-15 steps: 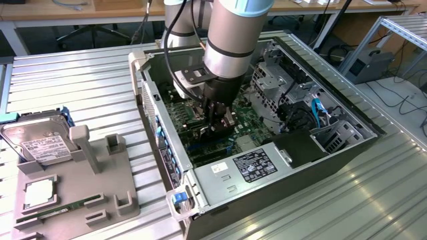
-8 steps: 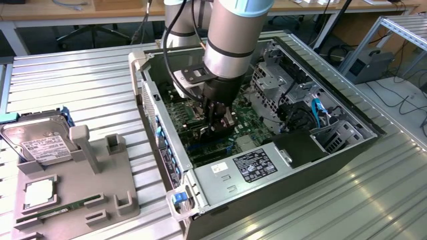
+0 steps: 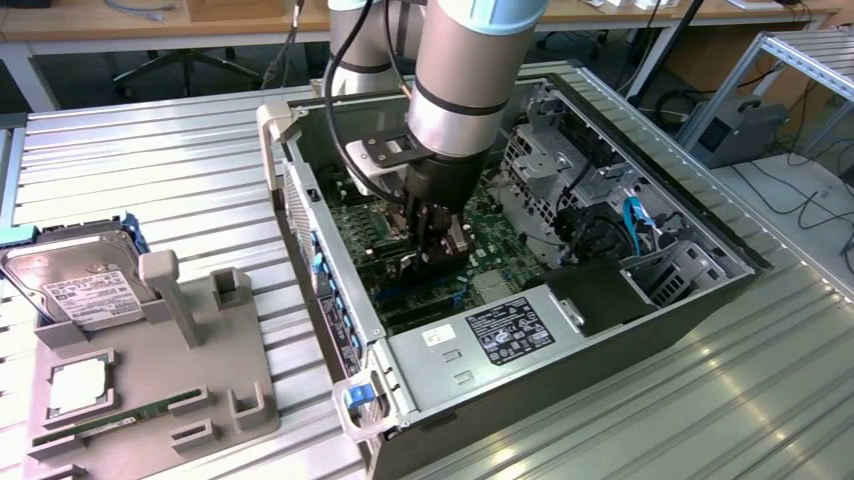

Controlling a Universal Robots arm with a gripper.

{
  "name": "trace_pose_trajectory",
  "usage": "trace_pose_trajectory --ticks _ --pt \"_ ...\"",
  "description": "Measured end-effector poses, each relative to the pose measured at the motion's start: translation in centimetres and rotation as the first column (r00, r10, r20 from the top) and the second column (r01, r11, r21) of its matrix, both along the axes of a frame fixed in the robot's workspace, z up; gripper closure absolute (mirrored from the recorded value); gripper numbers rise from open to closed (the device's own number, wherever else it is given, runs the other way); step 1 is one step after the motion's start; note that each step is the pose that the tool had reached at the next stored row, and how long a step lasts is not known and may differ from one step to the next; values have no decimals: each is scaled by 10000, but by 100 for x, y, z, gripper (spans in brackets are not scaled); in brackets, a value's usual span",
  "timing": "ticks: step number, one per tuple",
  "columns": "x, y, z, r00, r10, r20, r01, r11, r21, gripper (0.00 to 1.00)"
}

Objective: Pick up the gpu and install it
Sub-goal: 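Insert the gpu into the slot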

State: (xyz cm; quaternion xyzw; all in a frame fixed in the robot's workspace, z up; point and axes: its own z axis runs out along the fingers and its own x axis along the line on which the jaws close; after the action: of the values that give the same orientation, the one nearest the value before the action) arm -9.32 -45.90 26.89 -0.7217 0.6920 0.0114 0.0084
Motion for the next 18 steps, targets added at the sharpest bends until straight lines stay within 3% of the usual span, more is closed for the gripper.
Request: trace_pose_trajectory --ticks 18 --pt "-15 -1 -21 10000 1 -1 -1 10000 -1 73"
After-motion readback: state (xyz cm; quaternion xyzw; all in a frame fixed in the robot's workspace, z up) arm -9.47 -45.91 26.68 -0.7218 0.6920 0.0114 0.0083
